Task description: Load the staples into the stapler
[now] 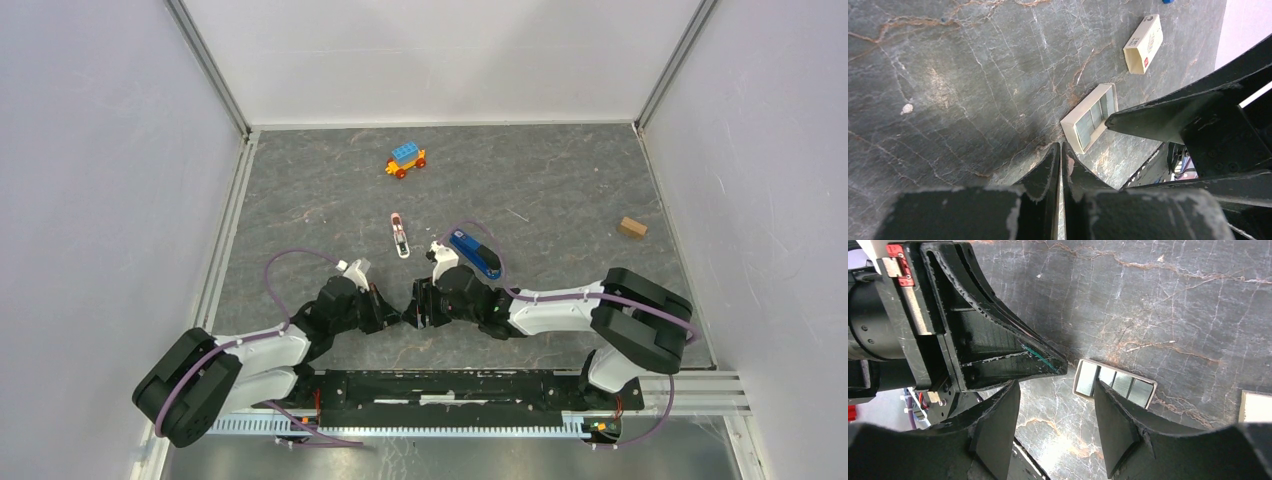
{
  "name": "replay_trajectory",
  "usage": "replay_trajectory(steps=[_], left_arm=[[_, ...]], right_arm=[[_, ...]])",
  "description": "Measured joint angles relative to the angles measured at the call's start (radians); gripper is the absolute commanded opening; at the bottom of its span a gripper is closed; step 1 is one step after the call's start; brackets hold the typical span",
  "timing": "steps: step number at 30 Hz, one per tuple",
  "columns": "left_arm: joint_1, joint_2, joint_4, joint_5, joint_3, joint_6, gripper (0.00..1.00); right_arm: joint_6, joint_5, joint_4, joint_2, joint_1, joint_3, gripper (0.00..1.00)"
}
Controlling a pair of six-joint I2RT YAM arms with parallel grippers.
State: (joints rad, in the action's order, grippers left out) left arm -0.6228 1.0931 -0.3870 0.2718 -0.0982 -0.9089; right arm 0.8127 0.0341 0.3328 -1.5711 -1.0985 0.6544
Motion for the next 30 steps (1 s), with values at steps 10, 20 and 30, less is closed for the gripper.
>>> replay_trajectory(steps=[10, 20, 30], left_arm=[[-0.002, 0.035, -0.043, 0.001, 0.005, -0.021, 0.09], [-0.014, 0.069, -0.085, 0.001, 0.006, -0.029, 0.11], [-0.027, 0.105, -0.126, 0.001, 0.006, -0.03, 0.11]], right_arm=[[0.014, 0.0, 0.011, -0.04, 0.0, 0.0, 0.62], [0.025, -0.003, 0.035, -0.061, 0.0, 0.0, 0.62], [0.036, -0.018, 0.066, -0.078, 0.0, 0.0, 0.62]])
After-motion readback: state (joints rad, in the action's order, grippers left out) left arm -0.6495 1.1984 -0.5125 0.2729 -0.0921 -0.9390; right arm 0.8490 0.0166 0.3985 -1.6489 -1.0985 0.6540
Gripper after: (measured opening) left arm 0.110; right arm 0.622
